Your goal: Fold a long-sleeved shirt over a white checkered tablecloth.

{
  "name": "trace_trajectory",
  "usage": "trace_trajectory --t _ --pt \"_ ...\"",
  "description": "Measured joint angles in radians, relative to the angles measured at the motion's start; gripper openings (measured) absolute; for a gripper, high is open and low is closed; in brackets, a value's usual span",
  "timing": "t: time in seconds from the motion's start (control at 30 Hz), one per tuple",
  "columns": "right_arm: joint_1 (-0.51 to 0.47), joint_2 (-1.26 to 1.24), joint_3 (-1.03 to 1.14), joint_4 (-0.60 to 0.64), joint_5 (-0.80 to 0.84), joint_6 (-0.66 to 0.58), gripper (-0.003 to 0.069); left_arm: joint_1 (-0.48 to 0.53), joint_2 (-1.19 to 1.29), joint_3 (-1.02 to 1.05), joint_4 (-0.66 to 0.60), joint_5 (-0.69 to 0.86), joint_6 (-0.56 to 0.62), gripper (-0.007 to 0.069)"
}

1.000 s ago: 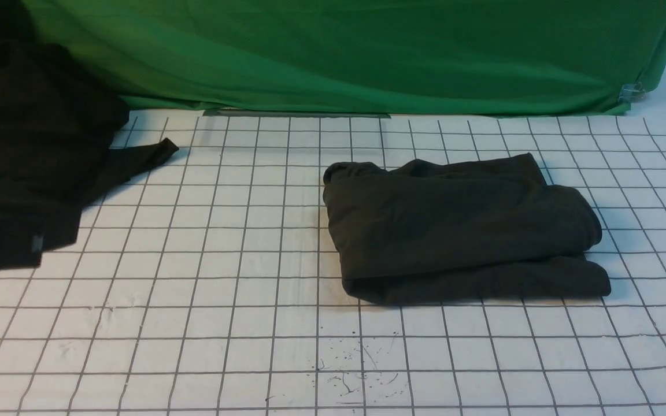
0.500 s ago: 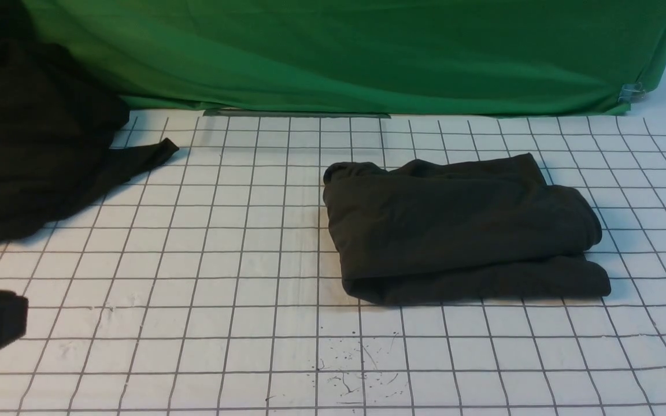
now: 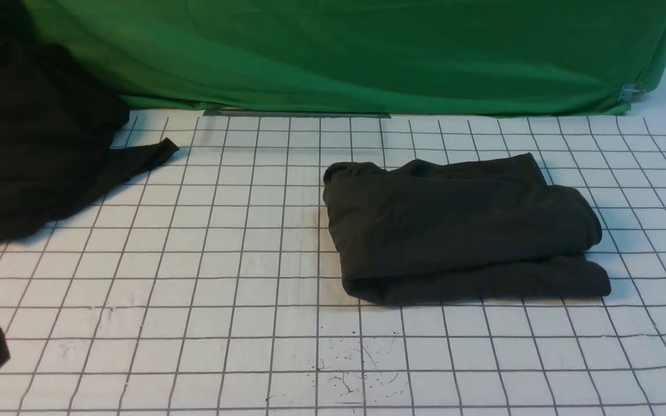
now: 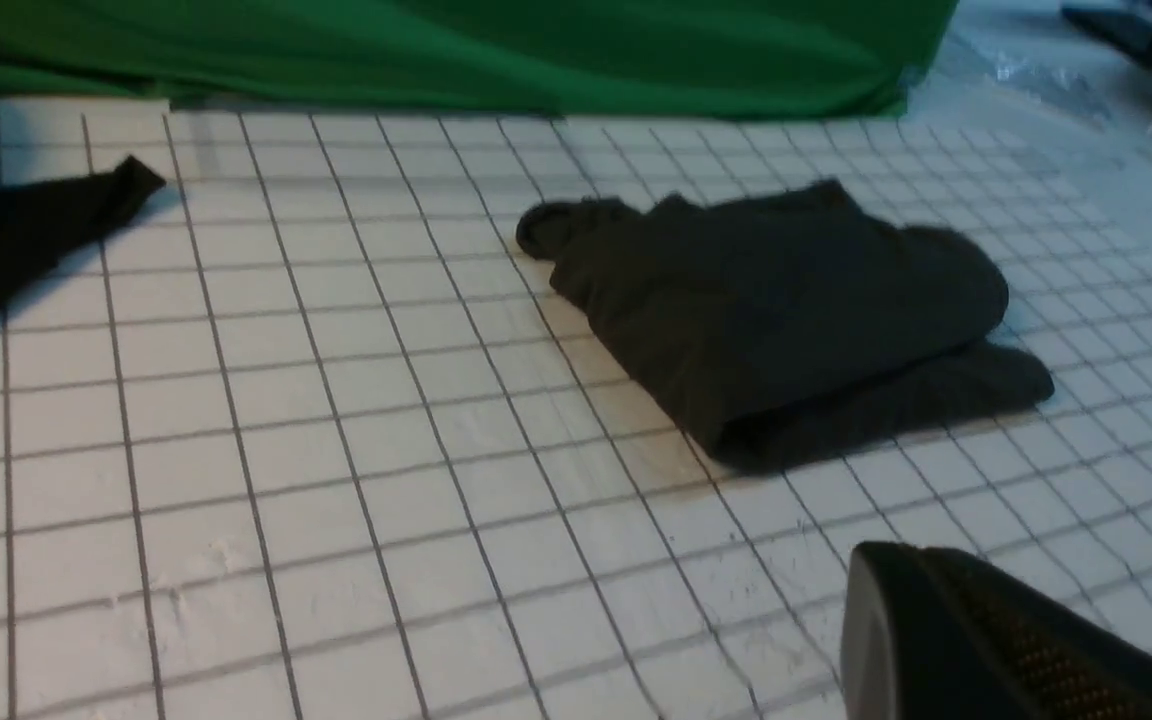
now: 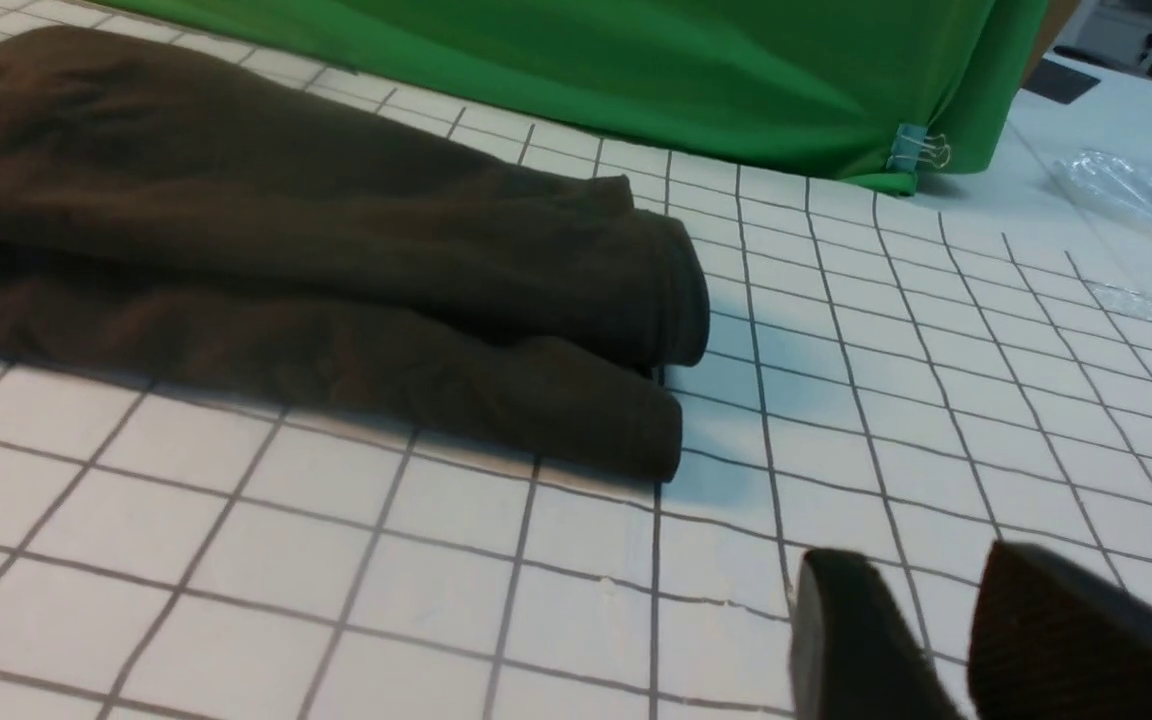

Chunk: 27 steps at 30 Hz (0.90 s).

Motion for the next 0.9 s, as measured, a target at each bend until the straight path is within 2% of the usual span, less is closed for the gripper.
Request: trace_trajectory --t 0.13,0.27,0.47,0.57,0.73,0.83,0.9 --pt "0.0 0.0 0.0 0.0 0.001 -0.001 0.02 0.0 0.004 0.122 -0.009 -0.287 0.0 0.0006" --pt "0.0 0.0 0.0 0.0 0.002 -0.001 0.0208 0.0 0.025 0.224 0.005 -0.476 0.0 0.0006" --pt "0.0 0.0 0.0 0.0 0.003 -0.001 0.0218 0.0 0.037 0.309 0.049 -0.517 0.0 0.0006" --pt "0.0 0.0 0.0 0.0 0.003 -0.001 0.0226 0.0 0.038 0.342 0.12 -0.536 0.0 0.0006" --pt "0.0 0.0 0.0 0.0 0.003 -0.001 0.0234 0.0 0.038 0.376 0.167 -0.622 0.0 0.0006" --pt "0.0 0.0 0.0 0.0 0.003 -0.001 0.0237 0.035 0.036 0.44 0.135 -0.754 0.005 0.0006" --pt "0.0 0.0 0.0 0.0 0.003 -0.002 0.0237 0.094 0.011 0.479 0.127 -0.764 0.003 0.0006"
